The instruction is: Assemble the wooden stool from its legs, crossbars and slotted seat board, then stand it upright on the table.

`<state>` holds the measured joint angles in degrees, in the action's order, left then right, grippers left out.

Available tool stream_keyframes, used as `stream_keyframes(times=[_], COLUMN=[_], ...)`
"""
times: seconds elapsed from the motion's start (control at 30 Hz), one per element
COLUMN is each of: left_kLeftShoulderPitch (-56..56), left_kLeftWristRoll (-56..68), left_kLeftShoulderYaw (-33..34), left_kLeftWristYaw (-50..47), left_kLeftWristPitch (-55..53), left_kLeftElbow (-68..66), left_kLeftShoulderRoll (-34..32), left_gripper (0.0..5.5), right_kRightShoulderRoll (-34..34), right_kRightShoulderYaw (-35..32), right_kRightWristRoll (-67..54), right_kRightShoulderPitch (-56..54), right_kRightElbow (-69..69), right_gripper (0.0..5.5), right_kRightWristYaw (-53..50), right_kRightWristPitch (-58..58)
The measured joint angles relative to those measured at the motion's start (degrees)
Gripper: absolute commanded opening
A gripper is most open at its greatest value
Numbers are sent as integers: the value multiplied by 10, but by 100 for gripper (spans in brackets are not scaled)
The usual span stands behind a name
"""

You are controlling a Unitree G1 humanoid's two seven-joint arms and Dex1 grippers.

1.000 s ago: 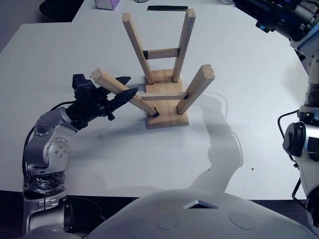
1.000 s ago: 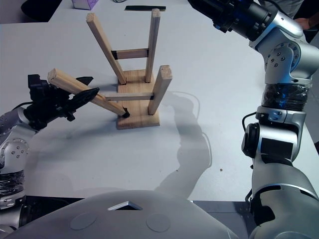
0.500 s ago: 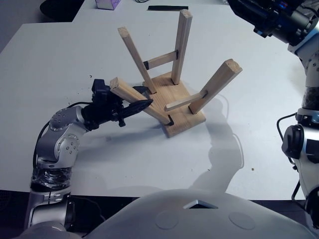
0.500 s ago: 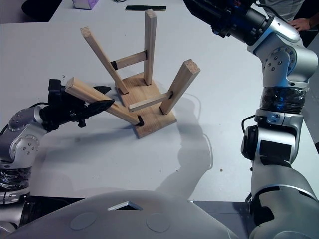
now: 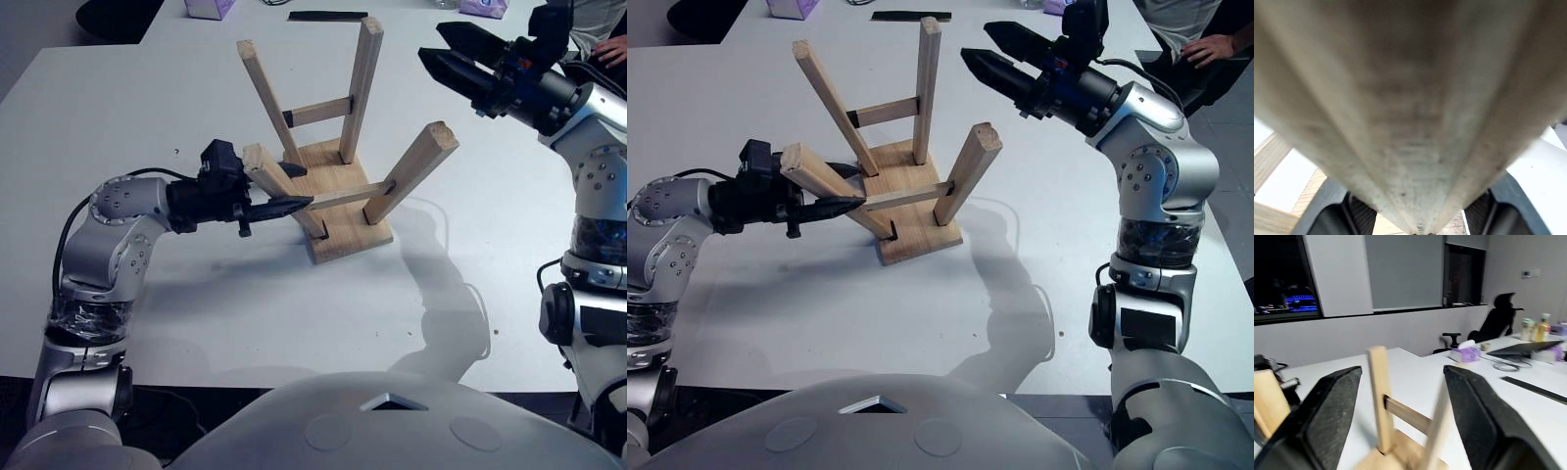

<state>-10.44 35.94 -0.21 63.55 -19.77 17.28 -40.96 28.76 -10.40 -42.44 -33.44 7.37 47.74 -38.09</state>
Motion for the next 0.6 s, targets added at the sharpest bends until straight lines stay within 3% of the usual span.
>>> stream_keyframes(times=[0.2, 0.33, 0.43, 0.6], left_kLeftShoulderPitch=[8, 19, 32, 63], left_kLeftWristRoll=[-1, -2, -2, -5], left_kLeftShoulderYaw=[1, 1, 3, 4], left_kLeftWristYaw=[-22, -37, -55, -106], left_kLeftWristPitch=[-19, -21, -22, -28], left_kLeftElbow=[31, 47, 64, 105], left_kLeftShoulderRoll=[-11, -12, -13, -12], left_gripper=[204, 204, 204, 204], right_kRightShoulderRoll=[-28, -36, -27, -21], right_kRightShoulderYaw=[-67, -76, -27, 96], right_kRightWristRoll=[-134, -240, -259, -178], right_kRightShoulderPitch=[-13, -35, -34, 40], right_kRightElbow=[141, 231, 302, 367], right_gripper=[210, 147, 92, 10], right_kRightWristYaw=[-156, -257, -317, -386], right_kRightWristPitch=[-64, -89, -114, -141])
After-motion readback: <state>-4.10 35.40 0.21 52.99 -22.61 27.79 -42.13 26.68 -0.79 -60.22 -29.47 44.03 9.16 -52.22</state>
